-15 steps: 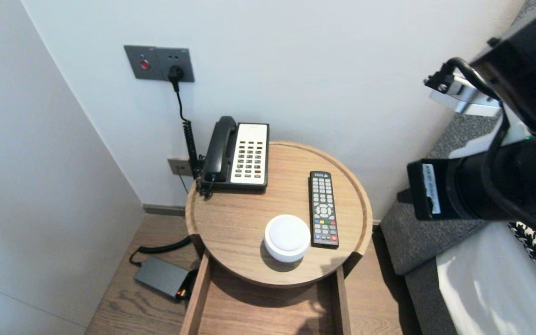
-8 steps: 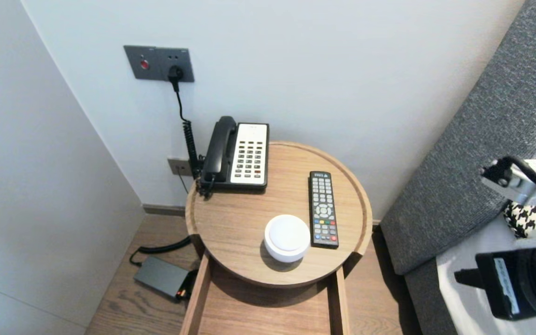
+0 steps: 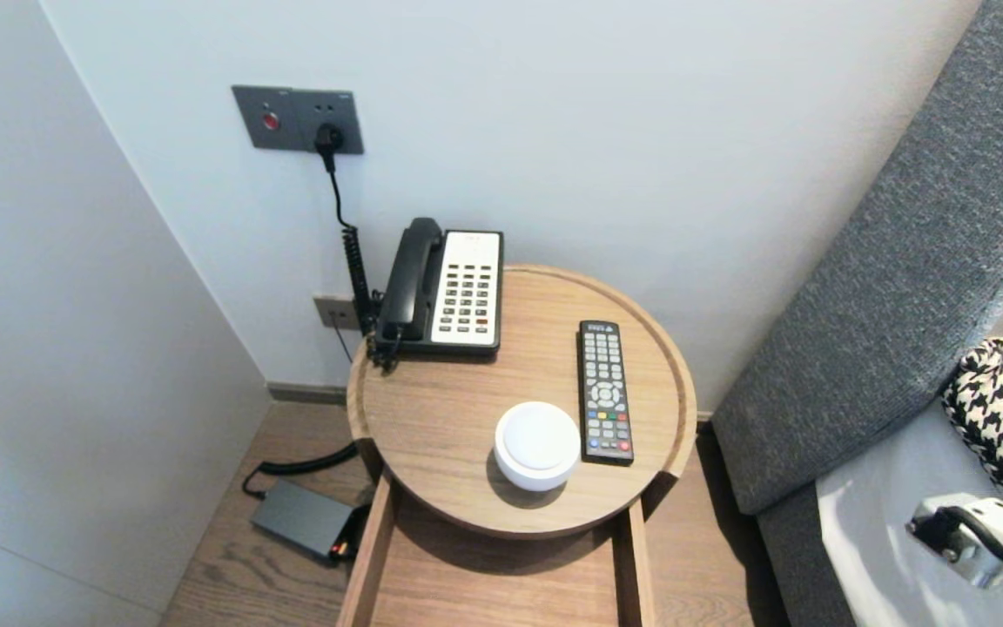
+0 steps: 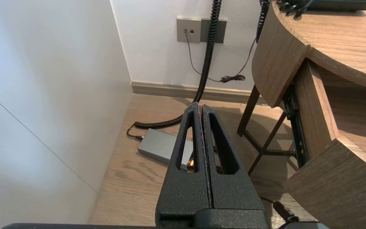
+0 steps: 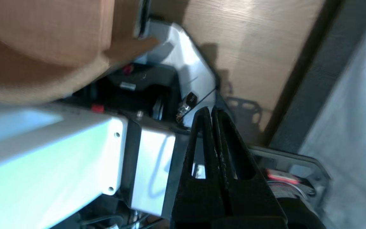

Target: Close the nightstand drawer

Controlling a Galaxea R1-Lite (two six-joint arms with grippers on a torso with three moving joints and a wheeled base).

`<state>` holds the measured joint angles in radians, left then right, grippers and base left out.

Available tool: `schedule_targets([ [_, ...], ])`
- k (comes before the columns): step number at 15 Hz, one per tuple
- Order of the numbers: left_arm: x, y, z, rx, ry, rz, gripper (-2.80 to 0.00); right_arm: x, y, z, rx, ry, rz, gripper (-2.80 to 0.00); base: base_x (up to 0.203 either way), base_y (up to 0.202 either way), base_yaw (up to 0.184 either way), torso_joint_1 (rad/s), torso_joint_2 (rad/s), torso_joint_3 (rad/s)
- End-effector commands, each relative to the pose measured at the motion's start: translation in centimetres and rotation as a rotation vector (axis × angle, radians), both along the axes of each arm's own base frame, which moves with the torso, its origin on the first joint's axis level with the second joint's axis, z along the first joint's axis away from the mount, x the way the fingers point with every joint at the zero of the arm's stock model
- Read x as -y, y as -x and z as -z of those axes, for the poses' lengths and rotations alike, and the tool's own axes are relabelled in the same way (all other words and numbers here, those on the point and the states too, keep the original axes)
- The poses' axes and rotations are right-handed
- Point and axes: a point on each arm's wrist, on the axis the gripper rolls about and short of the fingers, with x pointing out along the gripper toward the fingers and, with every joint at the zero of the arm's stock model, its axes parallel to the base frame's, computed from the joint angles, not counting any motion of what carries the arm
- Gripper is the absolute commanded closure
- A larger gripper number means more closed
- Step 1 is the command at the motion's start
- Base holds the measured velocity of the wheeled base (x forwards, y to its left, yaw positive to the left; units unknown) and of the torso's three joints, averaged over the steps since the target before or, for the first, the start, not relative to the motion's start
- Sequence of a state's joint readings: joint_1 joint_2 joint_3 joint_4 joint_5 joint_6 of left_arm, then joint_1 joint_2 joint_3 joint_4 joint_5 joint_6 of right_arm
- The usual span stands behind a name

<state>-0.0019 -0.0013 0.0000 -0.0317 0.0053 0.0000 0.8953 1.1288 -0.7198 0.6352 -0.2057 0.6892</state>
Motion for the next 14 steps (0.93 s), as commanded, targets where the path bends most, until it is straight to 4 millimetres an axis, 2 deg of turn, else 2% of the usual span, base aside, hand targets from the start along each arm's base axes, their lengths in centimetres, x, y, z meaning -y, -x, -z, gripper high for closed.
schedule_targets([
  [1, 0.0, -0.1, 0.3, -0.008, 0.000, -0.001, 0.00, 0.4, 1.2, 1.6, -0.005, -0.028, -0.076, 0.00, 0.000, 0.000, 0.000, 0.000, 0.00, 0.000],
  [7, 0.0, -0.1, 0.3, -0.008, 0.000, -0.001, 0.00, 0.6, 2.6, 3.3, -0.081, -0.056, -0.231, 0.00, 0.000, 0.000, 0.000, 0.000, 0.00, 0.000],
  [14, 0.0, -0.1, 0.3, -0.008, 0.000, -0.001, 0.00, -0.6, 2.0, 3.7, 0.043, -0.036, -0.332, 0.00, 0.000, 0.000, 0.000, 0.000, 0.00, 0.000],
])
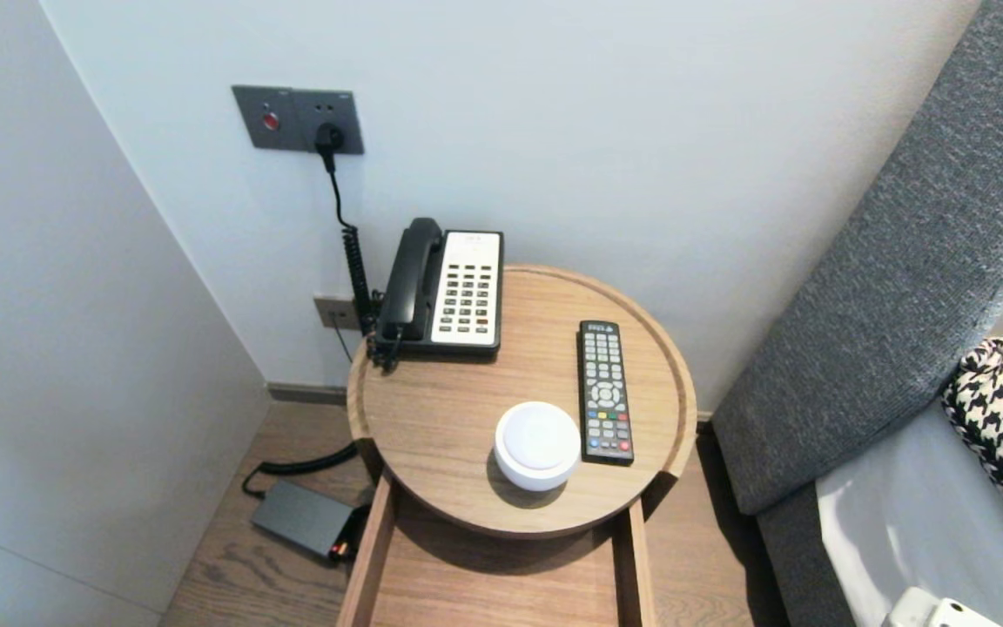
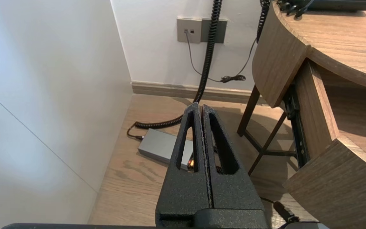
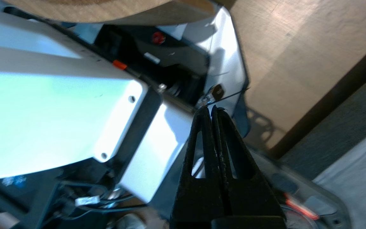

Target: Close the nightstand drawer

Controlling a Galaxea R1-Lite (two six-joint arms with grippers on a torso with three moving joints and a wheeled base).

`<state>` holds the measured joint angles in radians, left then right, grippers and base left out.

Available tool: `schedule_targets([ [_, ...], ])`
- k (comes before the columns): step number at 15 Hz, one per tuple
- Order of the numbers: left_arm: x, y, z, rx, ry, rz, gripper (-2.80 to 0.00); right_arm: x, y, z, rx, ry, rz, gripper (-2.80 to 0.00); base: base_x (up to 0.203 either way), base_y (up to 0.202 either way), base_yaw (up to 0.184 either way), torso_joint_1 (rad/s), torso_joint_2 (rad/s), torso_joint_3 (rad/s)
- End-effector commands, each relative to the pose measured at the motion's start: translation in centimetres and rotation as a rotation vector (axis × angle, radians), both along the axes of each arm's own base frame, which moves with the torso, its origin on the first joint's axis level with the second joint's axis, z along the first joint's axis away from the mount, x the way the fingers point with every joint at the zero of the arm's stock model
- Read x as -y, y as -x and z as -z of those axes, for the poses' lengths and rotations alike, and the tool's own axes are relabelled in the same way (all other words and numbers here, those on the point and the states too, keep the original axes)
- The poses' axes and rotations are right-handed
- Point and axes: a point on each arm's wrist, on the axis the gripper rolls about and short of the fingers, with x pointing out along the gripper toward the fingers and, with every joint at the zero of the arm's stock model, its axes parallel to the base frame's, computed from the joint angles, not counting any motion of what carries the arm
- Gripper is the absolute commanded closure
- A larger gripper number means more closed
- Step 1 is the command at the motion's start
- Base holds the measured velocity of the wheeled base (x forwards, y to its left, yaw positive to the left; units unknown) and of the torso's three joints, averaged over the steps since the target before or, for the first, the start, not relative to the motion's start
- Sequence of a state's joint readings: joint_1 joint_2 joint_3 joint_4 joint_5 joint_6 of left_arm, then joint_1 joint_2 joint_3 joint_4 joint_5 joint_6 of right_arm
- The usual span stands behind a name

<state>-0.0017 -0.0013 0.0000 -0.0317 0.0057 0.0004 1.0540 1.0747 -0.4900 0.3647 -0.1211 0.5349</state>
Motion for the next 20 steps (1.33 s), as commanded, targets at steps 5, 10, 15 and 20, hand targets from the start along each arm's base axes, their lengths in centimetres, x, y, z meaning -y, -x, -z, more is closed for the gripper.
schedule_targets([
  [5, 0.0, -0.1, 0.3, -0.008, 0.000, -0.001, 0.00, -0.9, -0.6, 0.4, 0.030, 0.057, 0.025, 0.00, 0.000, 0.000, 0.000, 0.000, 0.00, 0.000],
  [10, 0.0, -0.1, 0.3, -0.008, 0.000, -0.001, 0.00, -4.1, -1.2, 1.7, 0.011, 0.098, -0.045, 0.00, 0.000, 0.000, 0.000, 0.000, 0.00, 0.000],
  [15, 0.0, -0.1, 0.3, -0.008, 0.000, -0.001, 0.00, -6.4, -1.1, 3.3, 0.007, 0.097, -0.103, 0.00, 0.000, 0.000, 0.000, 0.000, 0.00, 0.000],
  [20, 0.0, -0.1, 0.3, -0.008, 0.000, -0.001, 0.00, -8.0, -1.8, 4.8, 0.035, 0.075, -0.086, 0.00, 0.000, 0.000, 0.000, 0.000, 0.00, 0.000],
])
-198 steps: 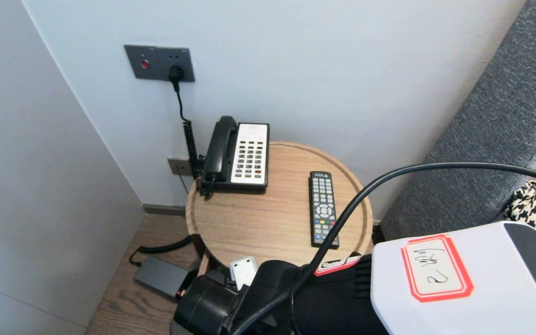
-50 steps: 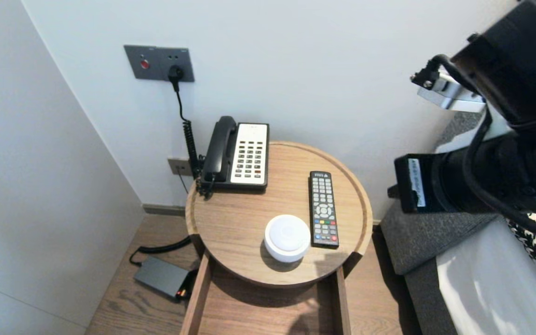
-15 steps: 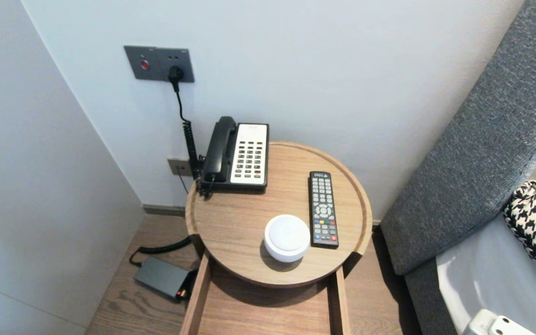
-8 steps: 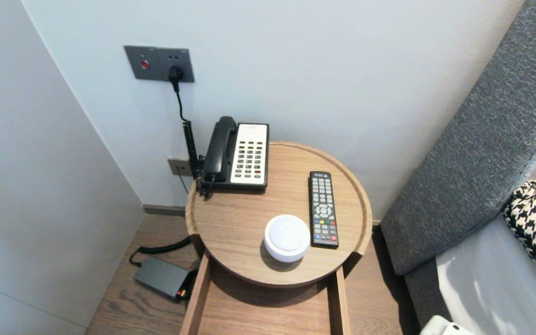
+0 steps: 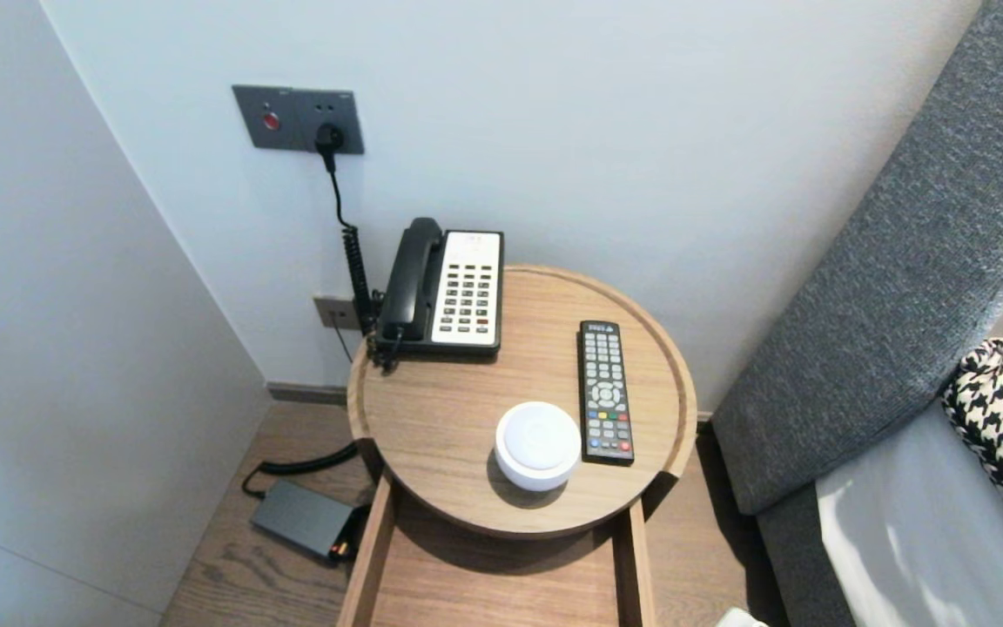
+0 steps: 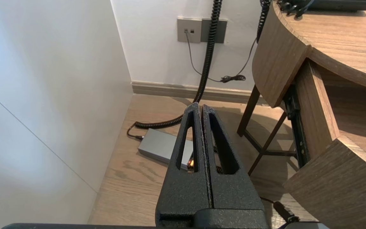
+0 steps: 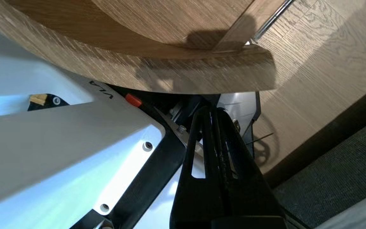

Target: Close the nightstand drawer

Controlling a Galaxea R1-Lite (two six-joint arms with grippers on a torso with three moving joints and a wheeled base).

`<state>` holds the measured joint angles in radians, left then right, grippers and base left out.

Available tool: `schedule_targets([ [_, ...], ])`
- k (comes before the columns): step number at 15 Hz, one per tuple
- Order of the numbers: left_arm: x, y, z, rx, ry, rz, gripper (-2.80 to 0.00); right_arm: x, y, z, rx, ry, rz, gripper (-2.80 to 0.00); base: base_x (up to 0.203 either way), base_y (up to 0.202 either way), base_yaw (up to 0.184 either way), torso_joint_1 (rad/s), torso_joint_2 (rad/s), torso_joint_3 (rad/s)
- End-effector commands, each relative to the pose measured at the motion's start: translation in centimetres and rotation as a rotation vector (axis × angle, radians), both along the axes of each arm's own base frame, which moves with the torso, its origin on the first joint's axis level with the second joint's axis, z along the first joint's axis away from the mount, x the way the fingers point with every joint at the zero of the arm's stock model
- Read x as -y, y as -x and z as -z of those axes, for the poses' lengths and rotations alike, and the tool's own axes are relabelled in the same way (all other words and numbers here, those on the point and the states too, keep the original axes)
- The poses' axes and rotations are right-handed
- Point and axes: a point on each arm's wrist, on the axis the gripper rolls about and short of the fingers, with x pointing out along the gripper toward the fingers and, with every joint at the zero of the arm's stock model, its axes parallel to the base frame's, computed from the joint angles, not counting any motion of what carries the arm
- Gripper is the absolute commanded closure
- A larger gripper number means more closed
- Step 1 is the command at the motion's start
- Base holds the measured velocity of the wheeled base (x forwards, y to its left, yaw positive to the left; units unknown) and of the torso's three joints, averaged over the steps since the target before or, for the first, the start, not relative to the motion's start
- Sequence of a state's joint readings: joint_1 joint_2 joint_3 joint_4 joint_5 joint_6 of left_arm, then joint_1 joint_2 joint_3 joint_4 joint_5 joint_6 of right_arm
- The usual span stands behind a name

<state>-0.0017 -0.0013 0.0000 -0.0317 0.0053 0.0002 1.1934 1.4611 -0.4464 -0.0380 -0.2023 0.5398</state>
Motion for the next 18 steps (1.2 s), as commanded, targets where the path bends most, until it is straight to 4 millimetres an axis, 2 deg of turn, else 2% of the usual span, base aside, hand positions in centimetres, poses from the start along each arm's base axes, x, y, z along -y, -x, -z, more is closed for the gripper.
schedule_targets([
  [1, 0.0, -0.1, 0.3, -0.008, 0.000, -0.001, 0.00, -0.3, -0.1, 0.6, -0.010, 0.022, 0.003, 0.00, 0.000, 0.000, 0.000, 0.000, 0.00, 0.000],
  [7, 0.0, -0.1, 0.3, -0.008, 0.000, -0.001, 0.00, -1.0, -0.6, 0.2, -0.001, 0.004, 0.018, 0.00, 0.000, 0.000, 0.000, 0.000, 0.00, 0.000],
  [18, 0.0, -0.1, 0.3, -0.008, 0.000, -0.001, 0.00, -1.5, -4.9, -1.5, 0.039, -0.053, 0.161, 0.00, 0.000, 0.000, 0.000, 0.000, 0.00, 0.000],
])
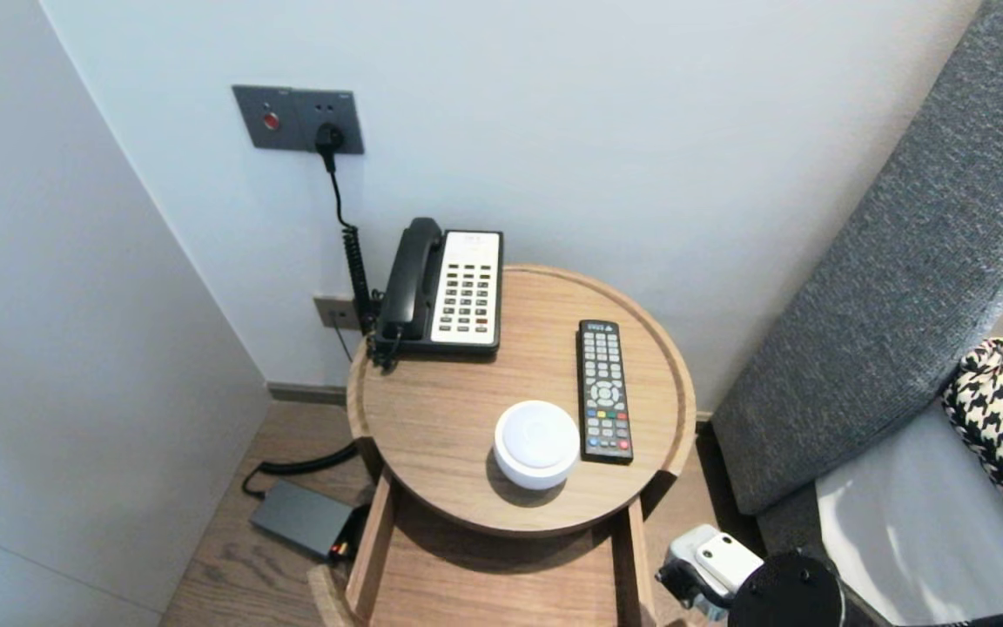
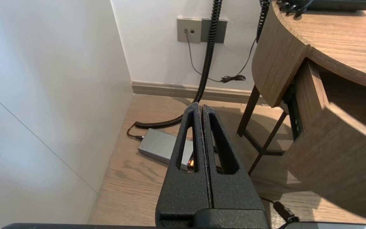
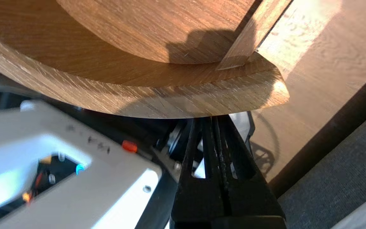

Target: Close the nightstand drawer

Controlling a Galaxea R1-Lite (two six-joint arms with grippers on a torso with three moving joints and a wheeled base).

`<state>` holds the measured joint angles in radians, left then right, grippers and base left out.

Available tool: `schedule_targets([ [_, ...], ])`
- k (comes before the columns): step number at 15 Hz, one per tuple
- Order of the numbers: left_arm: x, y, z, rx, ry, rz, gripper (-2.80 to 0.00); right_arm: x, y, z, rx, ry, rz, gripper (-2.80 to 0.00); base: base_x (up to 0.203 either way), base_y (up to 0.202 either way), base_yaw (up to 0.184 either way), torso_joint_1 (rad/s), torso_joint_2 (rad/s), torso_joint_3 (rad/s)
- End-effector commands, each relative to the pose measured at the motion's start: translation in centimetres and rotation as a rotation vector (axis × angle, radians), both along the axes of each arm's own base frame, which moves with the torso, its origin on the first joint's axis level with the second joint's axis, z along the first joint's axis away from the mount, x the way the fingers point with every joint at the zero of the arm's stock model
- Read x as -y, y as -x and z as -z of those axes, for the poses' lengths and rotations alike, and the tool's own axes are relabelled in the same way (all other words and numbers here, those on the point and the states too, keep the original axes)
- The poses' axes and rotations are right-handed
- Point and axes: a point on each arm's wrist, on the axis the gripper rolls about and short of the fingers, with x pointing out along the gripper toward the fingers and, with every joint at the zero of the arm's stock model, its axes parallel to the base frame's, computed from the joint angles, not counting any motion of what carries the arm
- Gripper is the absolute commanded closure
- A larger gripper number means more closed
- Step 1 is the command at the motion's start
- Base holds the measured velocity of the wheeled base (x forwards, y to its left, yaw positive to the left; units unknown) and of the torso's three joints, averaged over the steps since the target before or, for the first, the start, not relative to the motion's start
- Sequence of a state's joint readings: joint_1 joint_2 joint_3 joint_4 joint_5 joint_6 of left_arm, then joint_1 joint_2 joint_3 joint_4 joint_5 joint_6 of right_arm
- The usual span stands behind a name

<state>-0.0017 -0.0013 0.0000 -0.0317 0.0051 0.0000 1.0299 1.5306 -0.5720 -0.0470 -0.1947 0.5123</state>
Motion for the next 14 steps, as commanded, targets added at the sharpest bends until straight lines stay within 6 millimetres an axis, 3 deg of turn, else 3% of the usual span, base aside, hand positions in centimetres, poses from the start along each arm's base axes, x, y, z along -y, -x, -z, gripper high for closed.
schedule_targets([
  [1, 0.0, -0.1, 0.3, -0.008, 0.000, -0.001, 0.00, -0.1, -1.0, -0.2, 0.006, -0.005, 0.033, 0.00, 0.000, 0.000, 0.000, 0.000, 0.00, 0.000],
  [14, 0.0, -0.1, 0.3, -0.008, 0.000, -0.001, 0.00, -0.7, -8.3, -1.6, 0.062, -0.045, 0.227, 0.00, 0.000, 0.000, 0.000, 0.000, 0.00, 0.000],
])
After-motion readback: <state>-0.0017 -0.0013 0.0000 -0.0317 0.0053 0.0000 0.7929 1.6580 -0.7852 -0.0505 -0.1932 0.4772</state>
